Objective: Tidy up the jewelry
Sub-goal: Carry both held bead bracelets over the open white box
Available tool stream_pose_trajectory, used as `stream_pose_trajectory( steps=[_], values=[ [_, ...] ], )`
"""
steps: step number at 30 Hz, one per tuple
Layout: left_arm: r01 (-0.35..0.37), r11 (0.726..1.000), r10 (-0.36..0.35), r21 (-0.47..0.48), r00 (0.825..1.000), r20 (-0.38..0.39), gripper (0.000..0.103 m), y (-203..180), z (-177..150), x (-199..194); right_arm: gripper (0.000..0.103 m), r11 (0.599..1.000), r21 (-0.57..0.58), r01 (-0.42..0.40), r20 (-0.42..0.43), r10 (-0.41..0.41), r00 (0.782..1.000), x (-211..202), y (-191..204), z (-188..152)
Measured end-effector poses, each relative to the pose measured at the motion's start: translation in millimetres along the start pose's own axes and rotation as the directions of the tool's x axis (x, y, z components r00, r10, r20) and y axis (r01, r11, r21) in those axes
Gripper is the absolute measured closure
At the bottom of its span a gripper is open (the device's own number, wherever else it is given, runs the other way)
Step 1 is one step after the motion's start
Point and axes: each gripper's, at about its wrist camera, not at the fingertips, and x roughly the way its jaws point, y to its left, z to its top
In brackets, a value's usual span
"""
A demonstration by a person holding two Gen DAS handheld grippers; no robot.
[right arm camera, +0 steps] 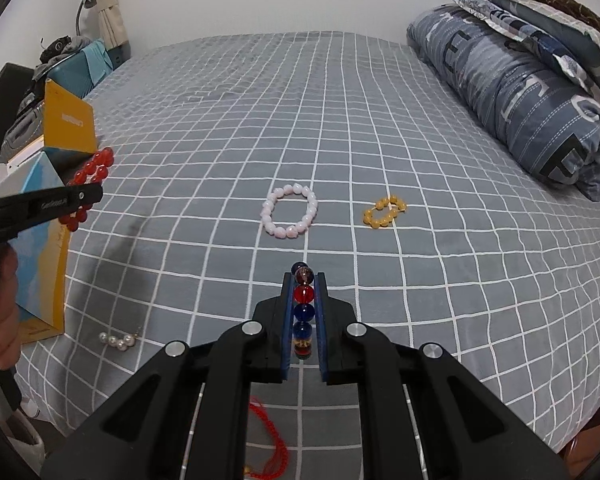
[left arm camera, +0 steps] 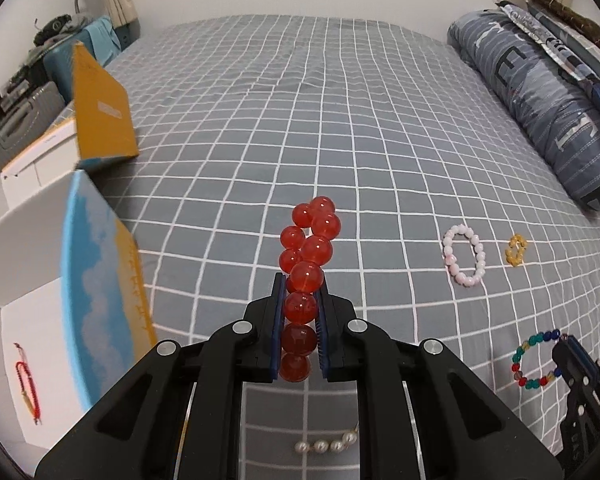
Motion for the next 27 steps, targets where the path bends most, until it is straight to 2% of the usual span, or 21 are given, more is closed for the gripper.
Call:
stream_pose_trajectory(
  steps=[17, 27],
  values=[
    [-0.018, 1.0, 0.018, 0.008, 0.998, 0.062, 0.09, 31, -38, -61, 0.094, 1.0, -0.015, -0.008, 0.047, 0.008, 0.999, -34, 32, 6],
    [-0.036, 0.999, 0.039, -0.03, 0.994, 0.099, 0.09, 71, -59, -98, 0.094, 0.999, -0.024, -0.034, 0.063, 0.035, 0.997, -45, 59, 10]
  ],
)
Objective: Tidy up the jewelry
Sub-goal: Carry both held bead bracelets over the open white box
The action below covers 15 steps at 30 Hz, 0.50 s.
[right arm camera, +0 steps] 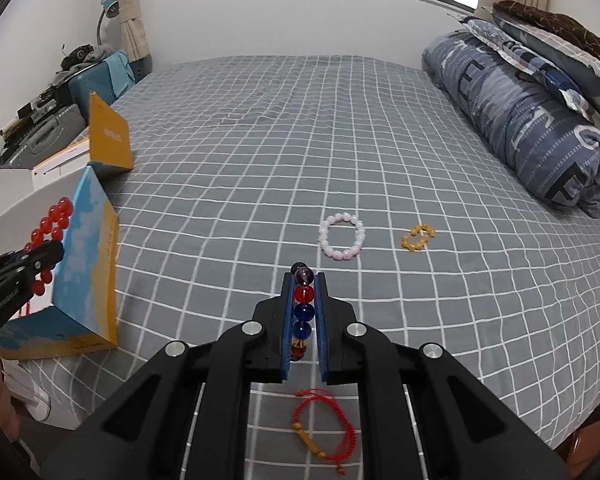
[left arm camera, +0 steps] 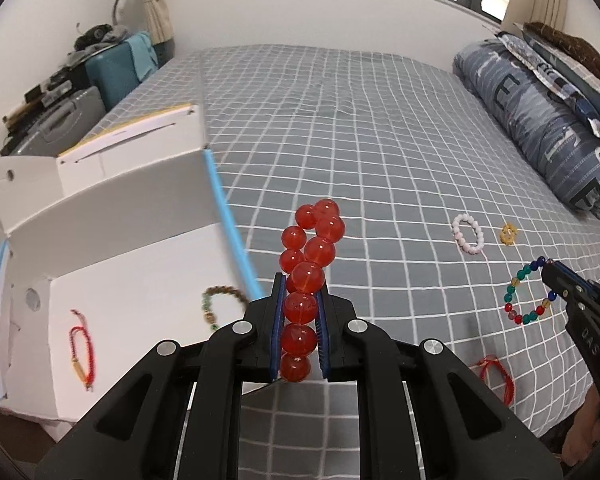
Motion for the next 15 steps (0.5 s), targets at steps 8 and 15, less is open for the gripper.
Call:
stream_pose_trajectory(
  steps=[8, 15],
  values=[
    [-0.038, 0.997, 0.04, -0.067, 0.999, 0.029, 0.09, 51, -6, -24, 0.094, 0.998, -0.051, -0.028, 0.014, 0.029, 0.999, 0, 48, 16],
    [-0.052, 0.986, 0.057, -0.157, 0.998, 0.028, 0.09, 114, -6, -38, 0.094, 0.995, -0.081, -0.065, 0.028, 0.067, 0.997, -4, 98, 38]
  ],
)
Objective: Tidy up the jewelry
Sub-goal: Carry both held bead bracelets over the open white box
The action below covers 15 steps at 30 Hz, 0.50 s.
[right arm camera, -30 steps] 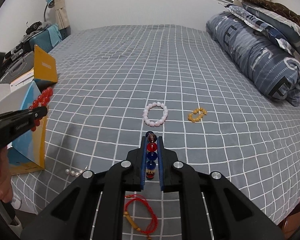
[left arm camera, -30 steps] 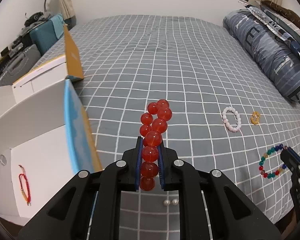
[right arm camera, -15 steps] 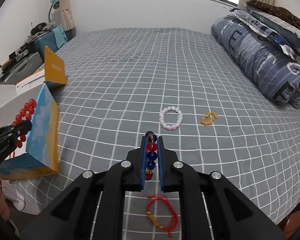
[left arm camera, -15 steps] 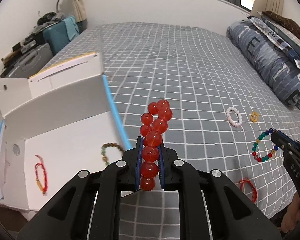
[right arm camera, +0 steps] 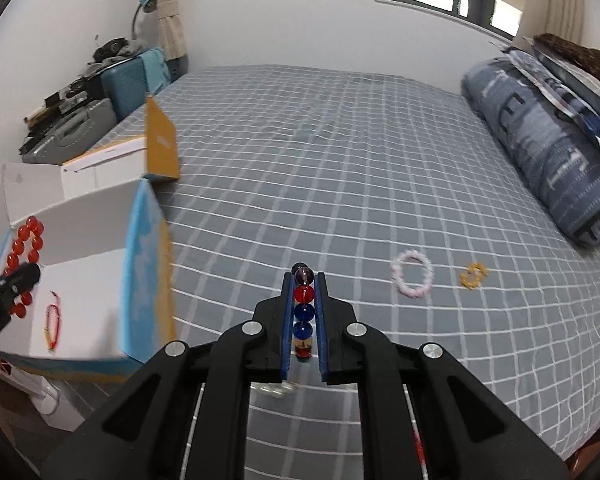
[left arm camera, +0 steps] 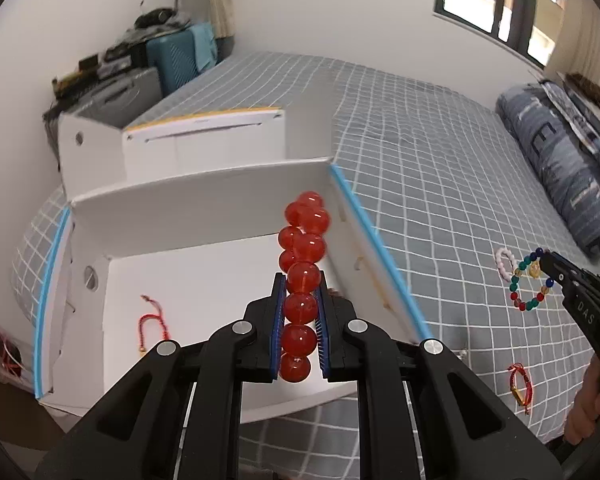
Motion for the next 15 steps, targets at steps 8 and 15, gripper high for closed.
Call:
stream_pose_trajectory(
  steps=[8, 15],
  values=[
    [-0.095, 0.991, 0.097, -0.099, 0.995, 0.017, 0.09, 65, 5, -10, 0.094, 0.994, -0.076, -0.072, 0.042, 0.075, 0.996, -13, 84, 24],
    [-0.145, 0.978, 0.143, -0.148, 0.989, -0.02, 0.09, 106, 0, -3, 0.094, 0.979, -0.146, -0.145, 0.014, 0.149, 0.989, -3, 152, 21]
  ],
)
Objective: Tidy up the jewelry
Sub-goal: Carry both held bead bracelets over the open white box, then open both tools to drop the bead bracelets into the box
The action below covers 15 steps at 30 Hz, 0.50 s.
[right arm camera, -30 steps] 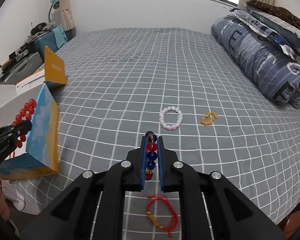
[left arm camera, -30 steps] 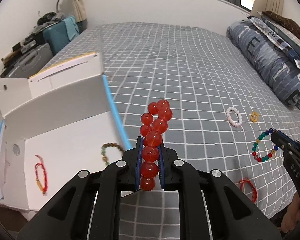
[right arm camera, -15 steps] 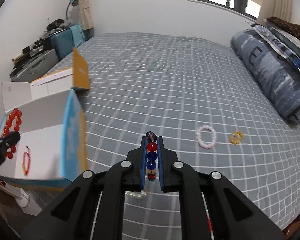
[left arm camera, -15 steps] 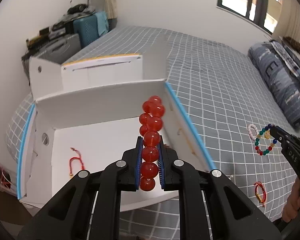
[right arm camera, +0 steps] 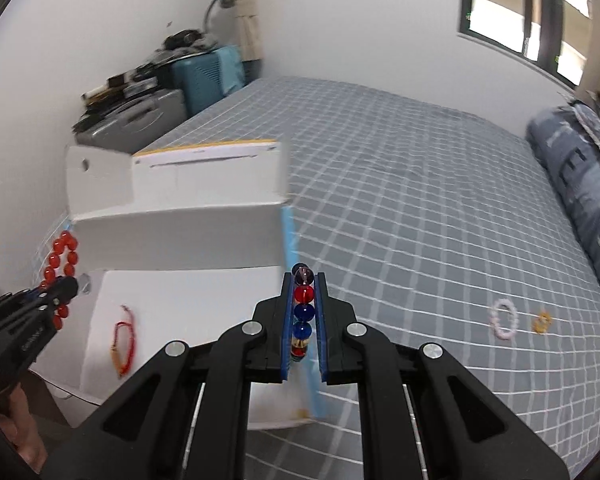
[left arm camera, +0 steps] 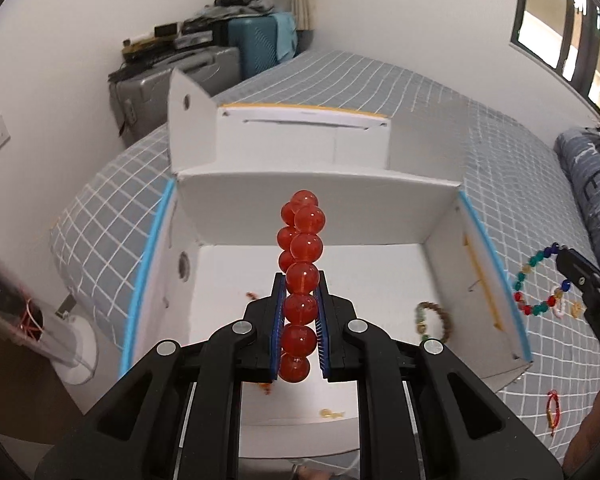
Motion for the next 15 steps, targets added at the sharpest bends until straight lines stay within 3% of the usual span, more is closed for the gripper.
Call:
stream_pose_trajectory(
  steps=[8, 15],
  values=[
    [-0.006, 1.0, 0.006, -0.001, 0.995, -0.103, 0.09, 19, -9, 40, 0.094, 0.998, -0.056, -0.039, -0.098, 0.033, 0.995, 47, 47, -12],
    [-0.023, 0.999, 0.028, 0.028, 0.983, -0.182, 0.09, 18, -15, 70, 0.094, 0.997, -0.05, -0.051, -0.187, 0.041, 0.982, 79, 57, -25]
  ],
)
